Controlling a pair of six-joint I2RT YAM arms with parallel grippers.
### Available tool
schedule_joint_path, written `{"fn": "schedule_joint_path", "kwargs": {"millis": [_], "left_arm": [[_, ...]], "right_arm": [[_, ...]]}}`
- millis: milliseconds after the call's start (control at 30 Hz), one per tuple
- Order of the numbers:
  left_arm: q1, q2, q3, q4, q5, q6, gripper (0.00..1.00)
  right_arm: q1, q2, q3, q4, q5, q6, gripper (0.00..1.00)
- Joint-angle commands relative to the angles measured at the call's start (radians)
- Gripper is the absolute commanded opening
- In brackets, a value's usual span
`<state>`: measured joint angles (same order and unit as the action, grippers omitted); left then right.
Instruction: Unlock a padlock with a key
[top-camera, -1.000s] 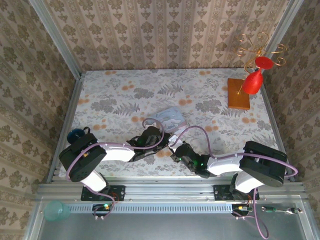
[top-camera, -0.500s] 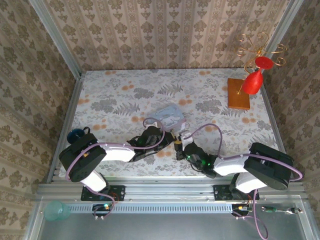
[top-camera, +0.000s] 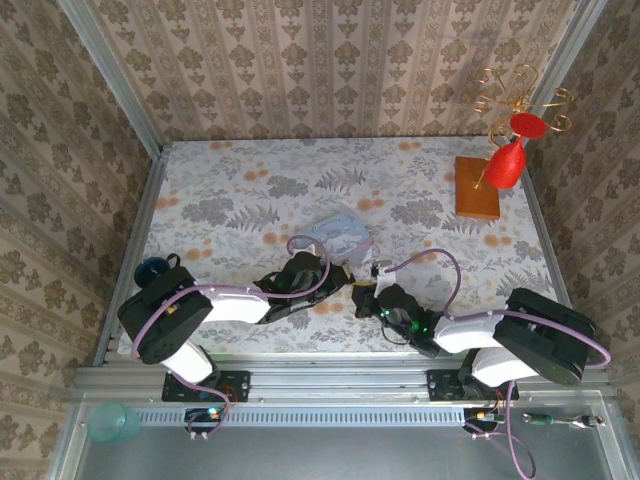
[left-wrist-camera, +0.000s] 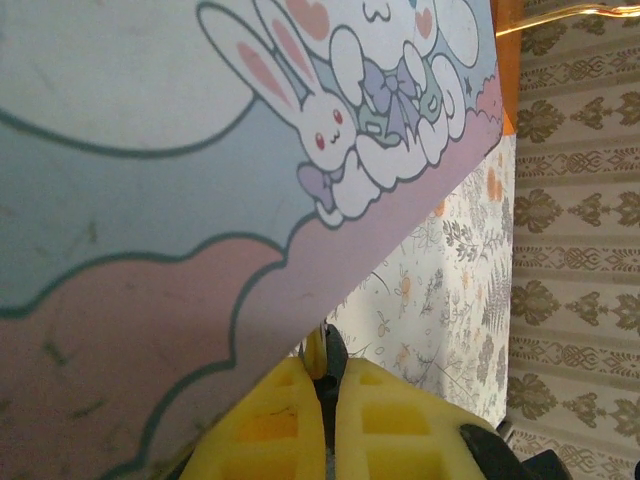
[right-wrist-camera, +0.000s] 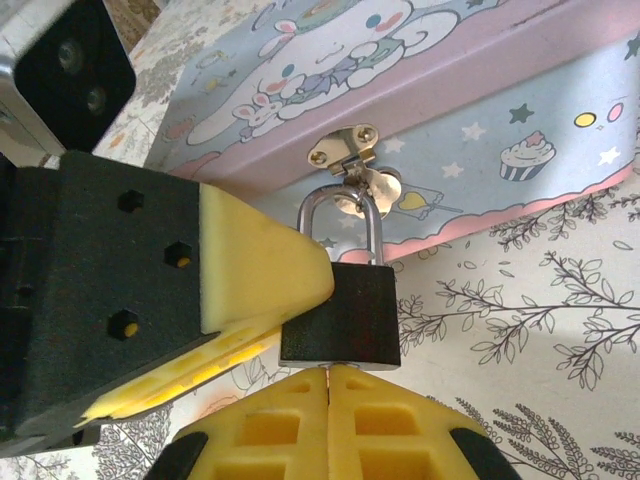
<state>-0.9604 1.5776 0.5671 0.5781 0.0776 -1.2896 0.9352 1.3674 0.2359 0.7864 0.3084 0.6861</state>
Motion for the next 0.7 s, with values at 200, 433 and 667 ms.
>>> {"fn": "schedule_joint_path", "kwargs": {"millis": [200,433,667], "left_arm": [[0.011,0.007,-0.013,0.011,-0.012,0.018,0.0],[0.01,-0.003,0.006,-0.073,-0.033,0.085,0.0],[-0.012,-0.059,0.029,-0.329,-0.218,0.254,0.0]], "right_arm": [[-0.041,-0.129,0.0,-0.14,0.018,0.037,0.33],[-0.13,-0.36,-0.012,-0.391,-0.001,0.033,0.48],[-0.153,-0.515,-0.041,-0.524,0.011,0.046,0.53]]}}
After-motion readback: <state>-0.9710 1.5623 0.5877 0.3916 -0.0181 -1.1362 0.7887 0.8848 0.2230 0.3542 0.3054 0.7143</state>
